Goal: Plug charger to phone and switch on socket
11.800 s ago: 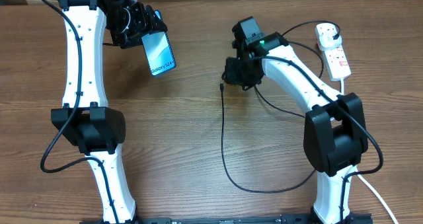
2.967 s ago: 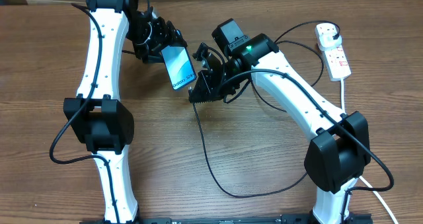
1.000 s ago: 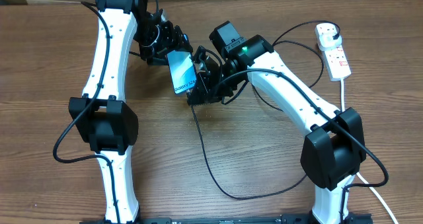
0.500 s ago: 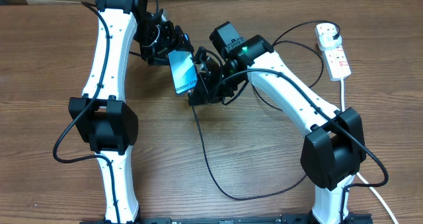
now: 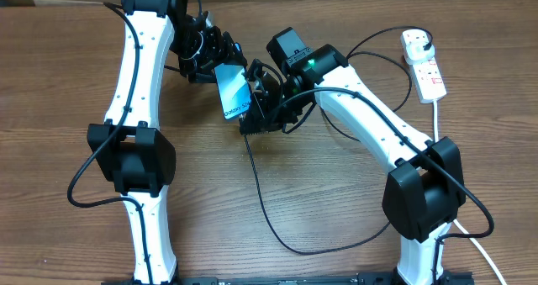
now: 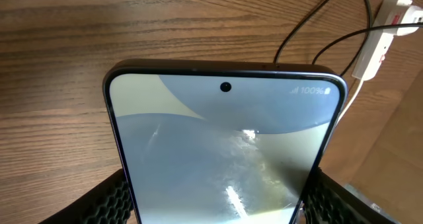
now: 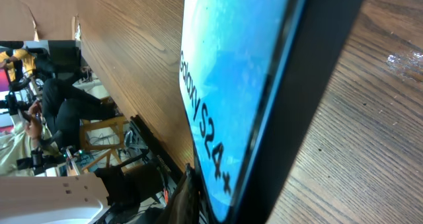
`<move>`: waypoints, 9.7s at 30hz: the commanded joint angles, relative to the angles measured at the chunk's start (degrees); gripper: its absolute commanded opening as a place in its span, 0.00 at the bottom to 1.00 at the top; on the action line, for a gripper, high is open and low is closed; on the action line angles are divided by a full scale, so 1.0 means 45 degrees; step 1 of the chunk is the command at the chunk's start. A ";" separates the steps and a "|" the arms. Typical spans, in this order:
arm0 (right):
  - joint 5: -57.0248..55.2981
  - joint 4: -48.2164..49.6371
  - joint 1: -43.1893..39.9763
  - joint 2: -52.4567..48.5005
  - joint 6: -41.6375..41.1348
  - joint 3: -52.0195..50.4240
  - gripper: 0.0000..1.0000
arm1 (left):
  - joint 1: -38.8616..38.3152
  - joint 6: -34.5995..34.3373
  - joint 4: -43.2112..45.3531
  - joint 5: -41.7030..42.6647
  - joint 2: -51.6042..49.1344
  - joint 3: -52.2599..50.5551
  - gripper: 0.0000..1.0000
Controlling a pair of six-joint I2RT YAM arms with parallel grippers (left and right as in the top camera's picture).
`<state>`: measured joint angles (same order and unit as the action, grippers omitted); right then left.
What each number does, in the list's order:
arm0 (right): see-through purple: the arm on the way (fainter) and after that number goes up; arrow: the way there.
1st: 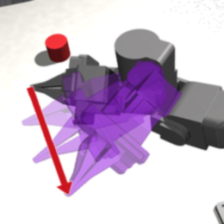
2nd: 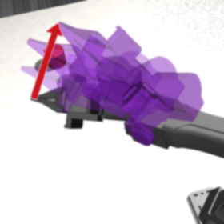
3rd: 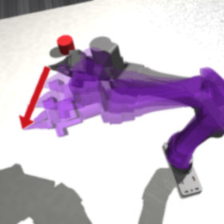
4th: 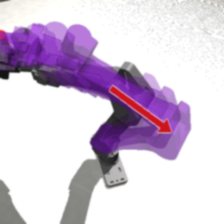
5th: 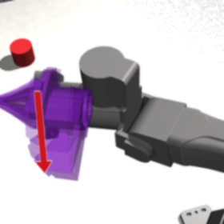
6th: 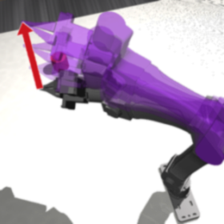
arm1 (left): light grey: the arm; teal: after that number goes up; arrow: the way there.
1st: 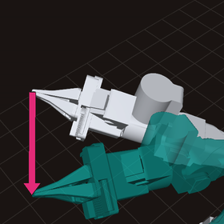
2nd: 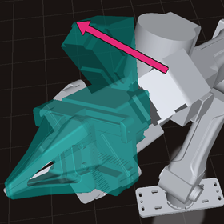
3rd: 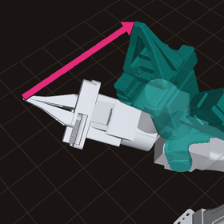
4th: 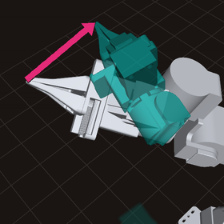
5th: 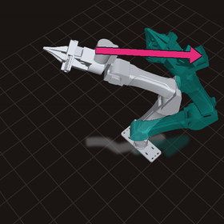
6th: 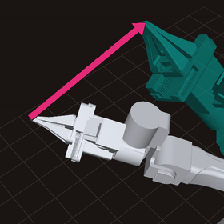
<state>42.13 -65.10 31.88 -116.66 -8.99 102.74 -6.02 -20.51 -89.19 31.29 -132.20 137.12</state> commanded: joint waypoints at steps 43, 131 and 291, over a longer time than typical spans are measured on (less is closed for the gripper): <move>-0.0209 0.0753 -0.0427 0.0000 -0.0733 0.0063 0.34 | -0.0073 0.1035 -0.0350 0.0083 0.0068 0.0034 0.04; -0.5265 -0.3313 -0.4799 0.0709 0.0777 0.2773 0.72 | -0.0403 0.0452 -0.1540 -0.7368 -0.2307 0.3594 0.93; -0.6450 0.3478 -1.1652 -0.5372 0.0126 0.2730 0.77 | 0.0481 0.0656 -0.1690 -0.7383 0.1375 0.5814 0.99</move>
<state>12.23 -49.12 -21.93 -138.30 -8.99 114.76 -4.23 -17.61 -96.68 -1.15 -126.65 162.78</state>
